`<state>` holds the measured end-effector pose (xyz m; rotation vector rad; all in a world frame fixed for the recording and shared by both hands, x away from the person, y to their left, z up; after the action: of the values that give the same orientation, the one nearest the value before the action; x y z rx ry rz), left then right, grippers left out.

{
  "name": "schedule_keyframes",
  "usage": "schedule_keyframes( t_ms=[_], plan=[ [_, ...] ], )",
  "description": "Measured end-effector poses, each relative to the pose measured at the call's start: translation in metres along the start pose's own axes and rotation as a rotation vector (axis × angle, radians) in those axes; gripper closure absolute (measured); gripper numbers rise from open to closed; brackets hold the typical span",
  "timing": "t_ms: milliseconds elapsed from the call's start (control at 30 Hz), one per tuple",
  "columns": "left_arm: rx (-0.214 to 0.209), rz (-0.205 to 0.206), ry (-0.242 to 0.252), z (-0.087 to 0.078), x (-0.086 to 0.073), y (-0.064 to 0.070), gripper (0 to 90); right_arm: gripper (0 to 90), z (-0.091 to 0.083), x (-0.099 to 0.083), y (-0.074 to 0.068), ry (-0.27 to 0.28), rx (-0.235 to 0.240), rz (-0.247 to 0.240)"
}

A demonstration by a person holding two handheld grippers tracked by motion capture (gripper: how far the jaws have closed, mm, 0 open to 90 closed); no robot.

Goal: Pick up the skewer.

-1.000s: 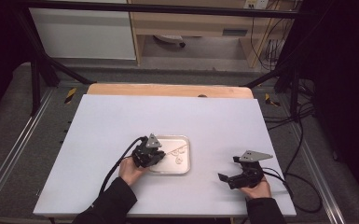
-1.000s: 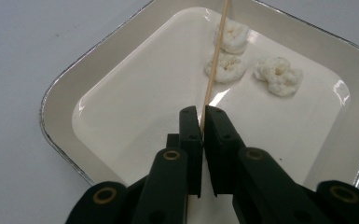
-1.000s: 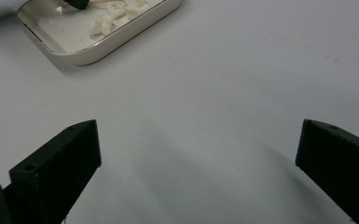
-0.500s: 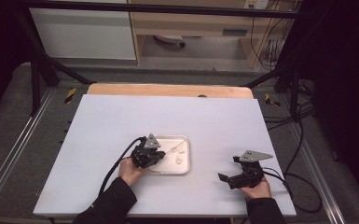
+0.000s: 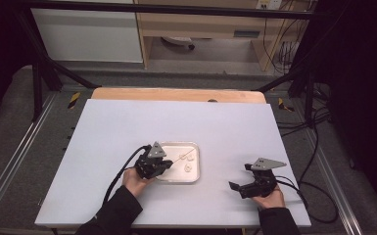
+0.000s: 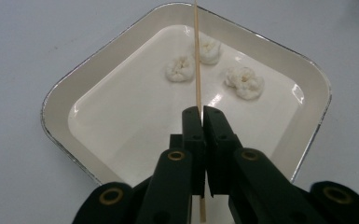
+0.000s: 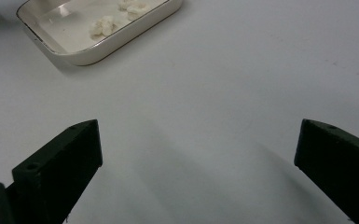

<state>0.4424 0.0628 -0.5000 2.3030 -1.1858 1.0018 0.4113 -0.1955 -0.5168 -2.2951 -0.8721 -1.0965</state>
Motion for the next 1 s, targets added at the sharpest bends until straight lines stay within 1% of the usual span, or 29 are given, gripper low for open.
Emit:
schedule_keyframes(
  t_ms=[33, 100, 200, 233, 400, 467, 567, 767, 800, 867, 900, 933, 1000],
  plan=[
    [-0.003, -0.003, 0.002, 0.0, 0.0, 0.001, 87.6, 1.6, 0.0, 0.0, 0.0, 0.003, 0.0, -0.003],
    [-0.006, 0.004, 0.001, -0.002, 0.001, 0.003, 87.6, 1.6, -0.001, 0.001, -0.001, 0.004, 0.0, -0.001],
    [-0.011, 0.0, 0.004, -0.004, 0.002, 0.005, 87.6, 1.6, -0.001, 0.002, -0.001, 0.005, -0.005, -0.012],
    [-0.013, -0.001, 0.004, -0.004, 0.002, 0.005, 87.6, 1.6, -0.001, 0.004, -0.002, 0.006, -0.008, -0.023],
    [-0.025, -0.002, 0.01, -0.007, 0.003, 0.009, 87.7, 1.6, 0.0, 0.005, -0.005, 0.0, -0.012, -0.039],
    [-0.029, 0.003, 0.011, -0.008, 0.004, 0.011, 87.6, 1.6, 0.0, 0.006, -0.006, -0.002, -0.014, -0.043],
    [-0.036, 0.012, 0.014, -0.009, 0.006, 0.016, 87.6, 1.6, 0.0, 0.009, -0.009, 0.0, -0.016, -0.069],
    [-0.049, 0.023, 0.013, -0.01, 0.008, 0.022, 87.6, 1.6, 0.002, 0.011, -0.014, 0.0, -0.014, -0.092],
    [-0.052, 0.032, 0.009, -0.009, 0.008, 0.025, 87.6, 1.6, 0.002, 0.011, -0.014, 0.001, -0.015, -0.098],
    [-0.053, 0.036, 0.006, -0.009, 0.008, 0.026, 87.6, 1.6, 0.002, 0.012, -0.015, 0.003, -0.014, -0.102],
    [-0.057, 0.036, 0.004, -0.008, 0.008, 0.028, 87.7, 1.6, 0.003, 0.013, -0.017, 0.004, -0.014, -0.116],
    [-0.061, 0.04, -0.001, -0.008, 0.008, 0.03, 87.7, 1.6, 0.003, 0.013, -0.017, 0.004, -0.014, -0.116],
    [-0.071, 0.049, -0.003, -0.006, 0.009, 0.036, 87.7, 1.5, 0.004, 0.014, -0.021, -0.002, -0.021, -0.142]
  ],
)
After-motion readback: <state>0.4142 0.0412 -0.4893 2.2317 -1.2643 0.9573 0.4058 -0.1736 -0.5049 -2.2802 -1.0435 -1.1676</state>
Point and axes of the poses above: each handheld gripper's, and its own axes: z roughly forward along the jaws, x roughly out of its top, y roughly to its right, the point moved 10 cm from there along z, roughly forward along the jaws
